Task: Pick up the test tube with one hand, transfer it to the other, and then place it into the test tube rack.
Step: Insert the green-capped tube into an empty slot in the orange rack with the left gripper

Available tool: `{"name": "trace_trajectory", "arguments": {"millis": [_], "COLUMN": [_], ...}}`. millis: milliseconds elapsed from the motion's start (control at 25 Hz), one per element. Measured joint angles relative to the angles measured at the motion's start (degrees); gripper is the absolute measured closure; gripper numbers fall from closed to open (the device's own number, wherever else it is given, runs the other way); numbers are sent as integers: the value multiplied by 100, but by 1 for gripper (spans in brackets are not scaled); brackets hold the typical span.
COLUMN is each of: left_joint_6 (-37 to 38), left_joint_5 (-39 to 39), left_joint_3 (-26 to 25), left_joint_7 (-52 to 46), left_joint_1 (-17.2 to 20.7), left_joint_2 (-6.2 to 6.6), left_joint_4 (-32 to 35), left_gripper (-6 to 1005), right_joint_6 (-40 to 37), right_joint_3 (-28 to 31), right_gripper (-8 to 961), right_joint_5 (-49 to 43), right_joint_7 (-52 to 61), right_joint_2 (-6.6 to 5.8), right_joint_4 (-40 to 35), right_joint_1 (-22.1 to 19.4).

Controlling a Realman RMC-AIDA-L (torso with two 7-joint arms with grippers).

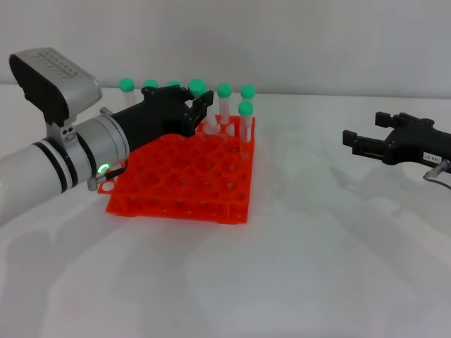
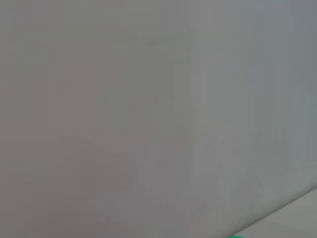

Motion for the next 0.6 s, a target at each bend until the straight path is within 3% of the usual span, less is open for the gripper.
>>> {"name": "trace_trajectory", "arguments": {"millis": [600], "left_joint_6": [-51], "left_joint_5": [35], "left_joint_3": [38], "left_joint_7": [-99], "left_joint_1": [-245], "left_joint_2": [-25], "left_joint_4": [-328], "left_gripper": [790], "right_joint_6": [15], "right_joint_3": [-28], "right_gripper": [97], "right_joint_5": [0], "right_joint_7": [-3], "right_joint_2": [0], "right_joint_4": [21], "right_joint_1": [45]}}
